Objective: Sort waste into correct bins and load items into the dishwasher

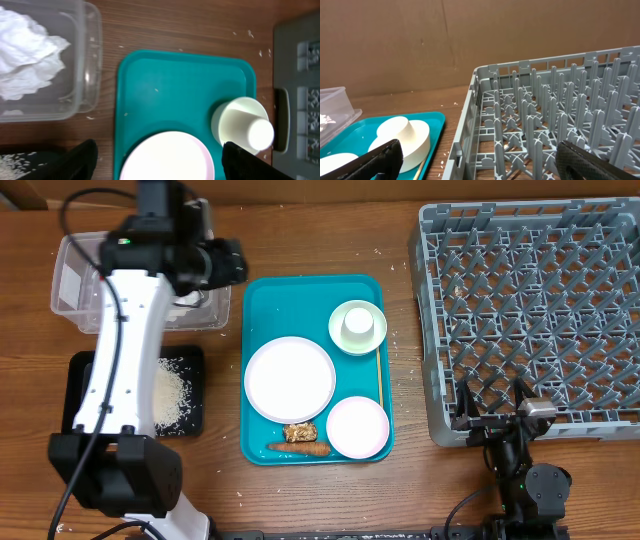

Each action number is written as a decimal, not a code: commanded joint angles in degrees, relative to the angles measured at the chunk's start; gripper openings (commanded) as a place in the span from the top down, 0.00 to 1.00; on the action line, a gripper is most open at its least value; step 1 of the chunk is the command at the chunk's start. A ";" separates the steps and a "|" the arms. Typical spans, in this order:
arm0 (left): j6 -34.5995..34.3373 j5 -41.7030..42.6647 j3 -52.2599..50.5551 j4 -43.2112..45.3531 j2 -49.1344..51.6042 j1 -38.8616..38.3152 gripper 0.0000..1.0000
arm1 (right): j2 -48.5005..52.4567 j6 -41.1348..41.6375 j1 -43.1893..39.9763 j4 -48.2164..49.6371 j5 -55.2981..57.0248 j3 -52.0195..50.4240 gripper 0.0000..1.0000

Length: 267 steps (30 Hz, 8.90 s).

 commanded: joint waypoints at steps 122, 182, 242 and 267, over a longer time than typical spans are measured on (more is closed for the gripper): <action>-8.94 -21.55 -0.17 0.68 -0.74 9.86 0.00 | 97.44 0.15 21.51 -42.32 -22.77 91.19 0.00; -8.94 -21.55 -0.17 0.68 -0.74 9.86 0.00 | 115.67 23.69 29.51 -45.64 10.82 92.83 0.35; -8.94 -21.55 -0.17 0.70 -0.74 9.86 0.00 | 115.12 18.91 -38.05 -68.67 12.07 118.97 0.29; -8.94 -21.55 -0.17 0.68 -0.74 9.86 0.00 | 107.91 9.55 -28.50 -68.28 -13.05 119.03 0.19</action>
